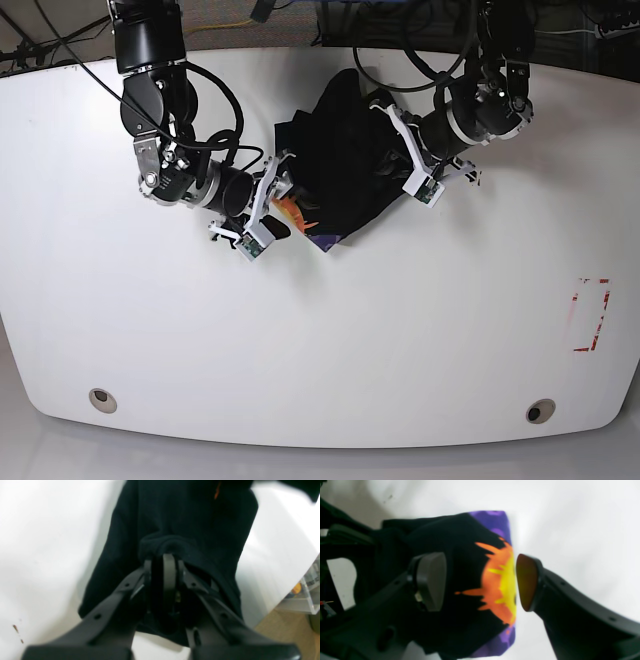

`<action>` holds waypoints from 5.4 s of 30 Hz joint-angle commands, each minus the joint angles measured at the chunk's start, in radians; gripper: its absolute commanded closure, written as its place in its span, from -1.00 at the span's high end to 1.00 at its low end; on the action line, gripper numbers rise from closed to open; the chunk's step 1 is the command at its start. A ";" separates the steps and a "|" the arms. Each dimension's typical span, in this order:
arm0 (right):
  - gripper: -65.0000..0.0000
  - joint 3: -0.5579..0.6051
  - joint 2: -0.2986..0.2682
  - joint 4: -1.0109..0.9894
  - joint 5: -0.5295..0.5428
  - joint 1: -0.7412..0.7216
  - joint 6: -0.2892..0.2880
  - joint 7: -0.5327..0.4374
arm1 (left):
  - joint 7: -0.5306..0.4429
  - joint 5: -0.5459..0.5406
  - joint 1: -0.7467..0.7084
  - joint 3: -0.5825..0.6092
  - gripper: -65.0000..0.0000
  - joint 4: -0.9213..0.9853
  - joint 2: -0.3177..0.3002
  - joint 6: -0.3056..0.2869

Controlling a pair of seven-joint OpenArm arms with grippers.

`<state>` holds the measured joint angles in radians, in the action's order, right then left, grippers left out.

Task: Fold the T-shirt properly
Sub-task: 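Grasp the bundled shirt with both grippers and flatten it, then fold the shirt bundle over with both grippers into a square, then drag the folded shirt with the left gripper to the table edge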

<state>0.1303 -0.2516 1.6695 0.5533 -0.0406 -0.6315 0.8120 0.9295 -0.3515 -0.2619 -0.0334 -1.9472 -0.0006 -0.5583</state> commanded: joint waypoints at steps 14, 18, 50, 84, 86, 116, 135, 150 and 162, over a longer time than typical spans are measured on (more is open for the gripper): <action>0.28 -0.004 -0.005 0.019 0.020 -0.005 -0.008 -0.024 | -0.014 -0.013 0.098 -0.168 -0.93 -0.021 -0.080 -0.004; 0.28 -0.002 -0.001 0.019 0.020 -0.005 -0.008 -0.024 | -0.013 -0.007 0.148 -0.194 -0.91 -0.018 -0.082 -0.004; 0.28 0.079 0.122 -0.415 0.011 -0.342 -0.008 -0.170 | -0.011 -0.014 0.098 -0.353 0.11 0.095 -0.147 -0.030; 0.28 0.180 0.048 -0.210 -0.378 0.023 -0.008 -0.408 | -0.016 -0.005 0.269 -0.152 0.10 0.329 -0.167 -0.058; 0.28 0.184 0.044 -0.176 -0.376 0.051 -0.008 -0.388 | -0.016 -0.005 0.278 -0.152 0.10 0.334 -0.177 -0.058; 0.27 0.242 0.269 0.030 -0.367 0.133 0.000 -0.118 | -0.013 -0.008 0.079 -0.158 0.10 -0.030 -0.121 -0.058; 0.27 -0.013 0.197 0.045 -0.365 0.114 -0.008 -0.116 | -0.154 -0.004 -0.056 -0.144 0.12 0.029 -0.065 0.329; 0.27 -0.142 0.154 0.045 -0.181 0.129 -0.004 -0.116 | -0.329 0.075 0.002 -0.095 0.11 0.454 -0.261 0.380; 0.27 -0.148 0.108 0.088 -0.101 0.135 0.000 -0.121 | -0.392 0.081 0.060 -0.302 0.12 0.717 -0.612 0.117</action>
<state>-0.0116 -0.1352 1.7241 0.4332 0.1085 -0.6270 0.7185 0.5163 -0.3187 -0.1951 -0.3130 -1.2892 -0.5522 -0.4294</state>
